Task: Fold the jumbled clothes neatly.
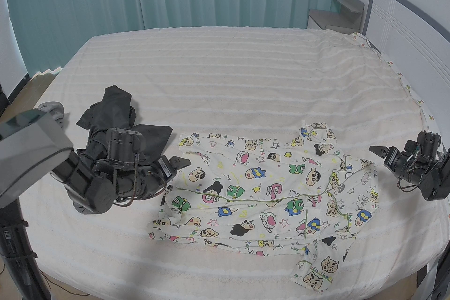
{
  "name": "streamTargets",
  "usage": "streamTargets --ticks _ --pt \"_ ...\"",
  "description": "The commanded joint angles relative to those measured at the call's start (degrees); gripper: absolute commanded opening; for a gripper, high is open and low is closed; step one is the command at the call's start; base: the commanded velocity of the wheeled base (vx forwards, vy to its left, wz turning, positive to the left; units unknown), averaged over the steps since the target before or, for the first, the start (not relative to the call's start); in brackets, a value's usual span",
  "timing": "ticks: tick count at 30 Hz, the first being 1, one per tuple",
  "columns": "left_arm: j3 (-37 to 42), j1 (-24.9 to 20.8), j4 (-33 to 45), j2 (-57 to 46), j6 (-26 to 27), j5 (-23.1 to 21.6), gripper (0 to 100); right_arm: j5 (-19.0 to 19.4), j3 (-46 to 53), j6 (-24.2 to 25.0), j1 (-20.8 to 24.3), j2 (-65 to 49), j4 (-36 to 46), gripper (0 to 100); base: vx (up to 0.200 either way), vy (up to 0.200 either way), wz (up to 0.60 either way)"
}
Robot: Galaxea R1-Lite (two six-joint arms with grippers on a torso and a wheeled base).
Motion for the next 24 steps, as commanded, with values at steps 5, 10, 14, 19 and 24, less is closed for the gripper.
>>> streamTargets --ticks 5,10,14,19,24 --pt "-9.1 -1.7 1.7 14.0 3.4 0.9 100 -0.1 4.2 -0.1 4.4 -6.2 -0.6 100 0.000 0.000 0.00" --pt "-11.3 -1.1 -0.1 15.3 3.4 3.9 100 -0.2 4.3 -0.3 4.6 -6.1 -0.6 100 0.000 0.000 0.00" --pt "-12.4 -0.8 -0.2 15.0 3.4 4.0 100 -0.2 4.4 -0.3 4.8 -6.0 -0.6 100 0.000 0.000 0.00" --pt "-14.6 -0.5 -0.5 15.1 3.4 4.0 100 -0.2 4.6 -0.4 5.1 -5.9 -0.6 100 0.000 0.000 0.00" --pt "-16.3 -0.6 -0.8 15.9 3.4 4.0 100 -0.2 4.6 -0.3 5.2 -5.6 -0.6 100 0.000 0.000 0.00"
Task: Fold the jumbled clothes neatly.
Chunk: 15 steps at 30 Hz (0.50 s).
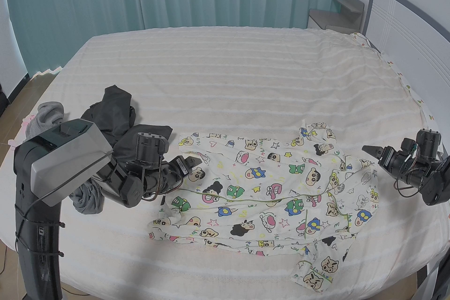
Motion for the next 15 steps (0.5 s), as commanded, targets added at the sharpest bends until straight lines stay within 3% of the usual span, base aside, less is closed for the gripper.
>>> streamTargets --ticks 1,7,8,15 --pt "-1.0 -0.1 0.0 0.6 -0.1 -0.1 100 0.0 0.0 0.0 0.0 0.3 0.0 100 0.000 0.000 0.00" --pt "-1.2 -0.2 0.0 1.3 -0.1 -0.1 100 0.0 0.0 0.0 0.0 0.5 0.0 100 0.000 0.000 0.00" --pt "-1.2 -0.2 0.0 1.3 -0.1 -0.1 0 0.0 0.0 0.0 0.0 0.5 -0.1 100 0.000 0.000 0.00" --pt "-0.8 0.0 0.3 1.9 -0.2 -0.1 0 0.0 -0.3 0.0 -0.1 0.8 0.0 100 0.000 0.000 0.00"
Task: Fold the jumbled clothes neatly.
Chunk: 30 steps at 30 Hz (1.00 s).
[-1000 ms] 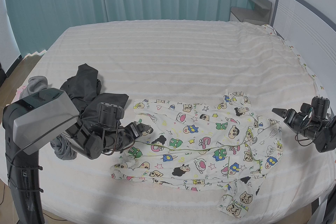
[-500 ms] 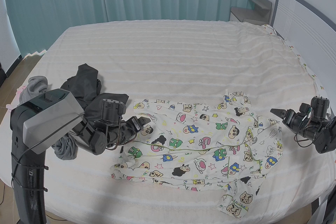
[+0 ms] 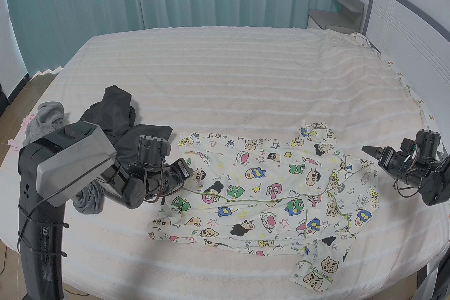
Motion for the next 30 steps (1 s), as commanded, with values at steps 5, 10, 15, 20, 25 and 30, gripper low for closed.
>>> streamTargets --ticks 5,10,15,20,25,30 --pt "1.2 0.2 0.0 0.0 -0.1 0.1 0 0.0 -0.3 0.0 -0.1 1.4 -0.1 100 0.000 0.000 0.00" --pt "1.4 0.8 0.0 -1.1 -0.2 1.6 0 0.0 -0.2 0.0 -0.1 1.2 -0.1 100 0.000 0.000 0.00" --pt "2.9 1.5 -0.3 -2.2 -0.2 2.7 0 0.0 -0.1 0.0 -0.1 1.2 -0.1 100 0.000 0.000 0.00" --pt "2.9 2.7 -0.2 -4.5 -0.2 3.1 0 0.0 0.0 0.0 -0.1 1.1 -0.1 100 0.000 0.000 0.00" --pt "3.8 3.6 -0.1 -6.4 -0.2 3.4 0 0.0 -0.1 0.0 -0.1 1.2 -0.1 100 0.000 0.000 0.00" --pt "7.4 3.6 -0.4 -6.6 -0.2 4.3 0 0.0 -0.1 0.0 -0.1 1.3 -0.1 100 0.000 0.000 0.00"
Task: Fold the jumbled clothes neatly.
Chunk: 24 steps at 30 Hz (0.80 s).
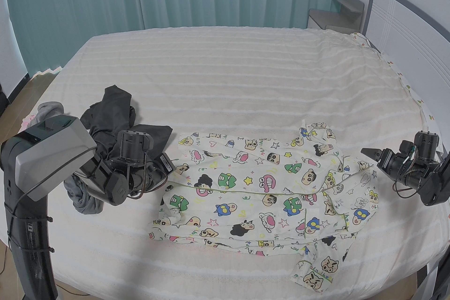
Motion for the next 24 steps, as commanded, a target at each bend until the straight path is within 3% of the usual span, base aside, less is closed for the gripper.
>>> streamTargets --ticks 1,7,16,17,24 --pt "2.4 0.1 -0.2 -1.1 0.0 0.7 0 0.0 0.0 0.0 0.0 0.2 0.0 100 0.000 0.000 0.00" --pt "3.1 0.1 -1.7 -0.6 -0.1 3.4 0 0.0 0.0 0.0 -0.1 0.3 0.0 100 0.000 0.000 0.00" --pt "6.8 -0.9 -4.1 -0.6 -0.2 3.6 0 0.0 -0.1 0.0 -0.1 0.6 0.0 100 0.000 0.000 0.00" --pt "6.8 -1.1 -4.1 -0.6 -0.2 3.6 100 0.0 -0.1 0.0 -0.1 0.9 0.0 100 0.000 0.000 0.00" --pt "2.7 -0.4 -5.1 -0.9 -1.6 5.6 100 0.0 -0.1 0.0 -0.1 1.0 0.0 100 0.000 0.000 0.00"
